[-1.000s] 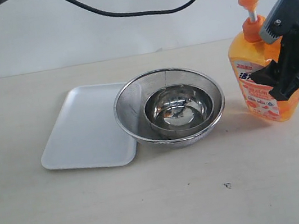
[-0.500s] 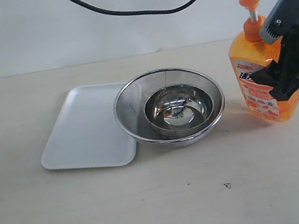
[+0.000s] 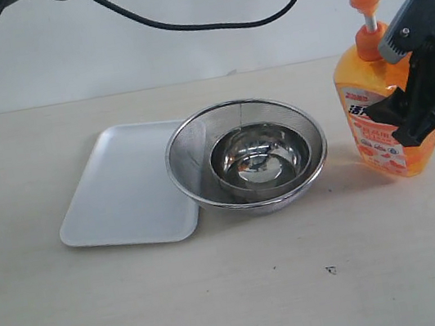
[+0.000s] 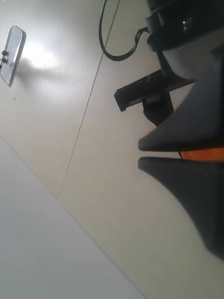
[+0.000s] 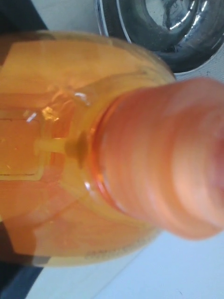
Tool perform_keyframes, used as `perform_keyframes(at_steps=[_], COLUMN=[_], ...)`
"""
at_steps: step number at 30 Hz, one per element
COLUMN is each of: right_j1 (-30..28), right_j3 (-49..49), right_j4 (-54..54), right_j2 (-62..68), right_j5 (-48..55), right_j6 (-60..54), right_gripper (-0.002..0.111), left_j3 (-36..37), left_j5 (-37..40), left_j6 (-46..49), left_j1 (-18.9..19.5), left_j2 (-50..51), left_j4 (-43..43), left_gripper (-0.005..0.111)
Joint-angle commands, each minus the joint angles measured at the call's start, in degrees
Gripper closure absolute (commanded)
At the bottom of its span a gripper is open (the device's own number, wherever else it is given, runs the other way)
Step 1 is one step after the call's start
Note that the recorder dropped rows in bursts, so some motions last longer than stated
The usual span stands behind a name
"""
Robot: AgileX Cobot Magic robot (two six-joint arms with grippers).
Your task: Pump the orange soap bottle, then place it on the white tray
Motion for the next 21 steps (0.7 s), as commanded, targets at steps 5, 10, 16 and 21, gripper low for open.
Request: perform_keyframes(at_steps=[5, 10, 16, 21], right_j1=[0.0, 0.0, 0.0, 0.0], right_j3=[0.5, 0.5, 0.5, 0.5], right_j4=[-1.4, -1.3, -1.3, -1.3], right_j2=[0.5, 0.5, 0.5, 0.5], right_j5=[1.1, 1.1, 1.1, 0.7], right_j6=[0.2, 0.2, 0.2, 0.2], right_gripper=[0.108, 0.108, 0.108, 0.108], left_j3=[-0.1, -0.1, -0.1, -0.1], left_j5=[2.8, 2.7, 3.0, 3.1], left_j6=[2.3, 2.4, 3.9, 5.2], left_j1=[-0.3, -0.3, -1.0, -2.3], left_j2=[0.3, 0.3, 0.3, 0.3], left_j4=[-2.7, -2.7, -3.6, -3.4], left_gripper=[0.102, 0.102, 0.102, 0.102])
